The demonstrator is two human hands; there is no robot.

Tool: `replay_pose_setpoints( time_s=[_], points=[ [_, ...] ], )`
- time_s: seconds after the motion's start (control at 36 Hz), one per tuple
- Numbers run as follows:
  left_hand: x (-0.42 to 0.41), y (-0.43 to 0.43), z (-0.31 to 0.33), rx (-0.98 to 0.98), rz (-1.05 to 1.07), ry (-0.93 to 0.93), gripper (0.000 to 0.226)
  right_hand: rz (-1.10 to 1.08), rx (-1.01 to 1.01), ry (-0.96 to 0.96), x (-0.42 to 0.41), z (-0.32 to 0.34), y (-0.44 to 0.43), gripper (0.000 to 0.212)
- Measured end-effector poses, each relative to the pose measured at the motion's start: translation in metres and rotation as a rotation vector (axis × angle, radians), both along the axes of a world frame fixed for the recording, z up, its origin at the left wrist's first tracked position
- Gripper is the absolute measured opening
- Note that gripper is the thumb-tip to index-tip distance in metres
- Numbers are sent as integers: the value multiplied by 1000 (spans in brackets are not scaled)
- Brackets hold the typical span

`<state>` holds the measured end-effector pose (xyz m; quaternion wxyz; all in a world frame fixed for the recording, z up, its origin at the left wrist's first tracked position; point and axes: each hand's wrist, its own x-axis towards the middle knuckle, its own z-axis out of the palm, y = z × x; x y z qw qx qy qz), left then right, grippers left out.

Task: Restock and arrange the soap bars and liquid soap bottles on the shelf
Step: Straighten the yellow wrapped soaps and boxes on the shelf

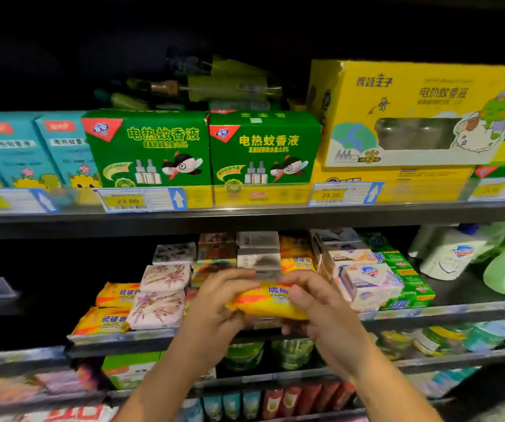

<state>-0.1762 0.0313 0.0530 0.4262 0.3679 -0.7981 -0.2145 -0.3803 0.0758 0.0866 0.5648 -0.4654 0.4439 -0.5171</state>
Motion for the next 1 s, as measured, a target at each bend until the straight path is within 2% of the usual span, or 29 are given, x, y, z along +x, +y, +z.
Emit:
replay_pose_setpoints(
  time_s=[0.06,0.11,0.17,0.19,0.22,0.25,0.31,0.33,0.39,0.44,0.5,0.56,0.61,0.69,0.75,0.83,0.94,1.0],
  points=[
    [9,8,5,210,47,151,32,64,31,42,10,-2,1,42],
    [17,17,13,356,33,341,24,125,0,172,19,0,3,49],
    [26,23,18,388,18,401,19,94,-62,298,30,1,2,32],
    [30,25,19,399,17,401,14,61,-75,307,37,0,1,20],
    [34,28,22,425,16,404,10,45,-74,279,44,-1,-1,19],
    [40,28,20,448,23,409,12,32,-66,236,52,-3,-3,27],
    [51,28,17,441,45,404,39,-20,-59,150,69,-4,-4,44],
    [57,29,17,439,46,426,51,-54,-78,145,77,-4,-4,46],
    [71,29,15,487,14,492,71,-111,-119,223,89,-8,-8,36],
    [87,32,17,523,-44,475,79,-108,-76,273,99,-9,-12,21],
    [102,36,19,509,-41,303,70,-38,7,197,109,-11,-15,16],
    [118,37,19,475,51,125,62,73,93,31,116,-10,-16,27],
    [133,35,12,499,73,124,63,193,128,-16,118,-10,-16,40],
    [151,34,4,605,-9,162,77,333,100,14,124,-14,-17,59],
    [159,34,1,606,-8,78,87,332,91,73,131,-14,-16,66],
    [164,33,-3,526,8,-36,85,309,60,204,136,-11,-14,60],
    [163,33,-2,536,-85,163,56,275,-27,313,137,-12,-12,46],
    [162,31,-6,544,-91,233,51,215,-62,343,141,-13,-12,40]
  ],
)
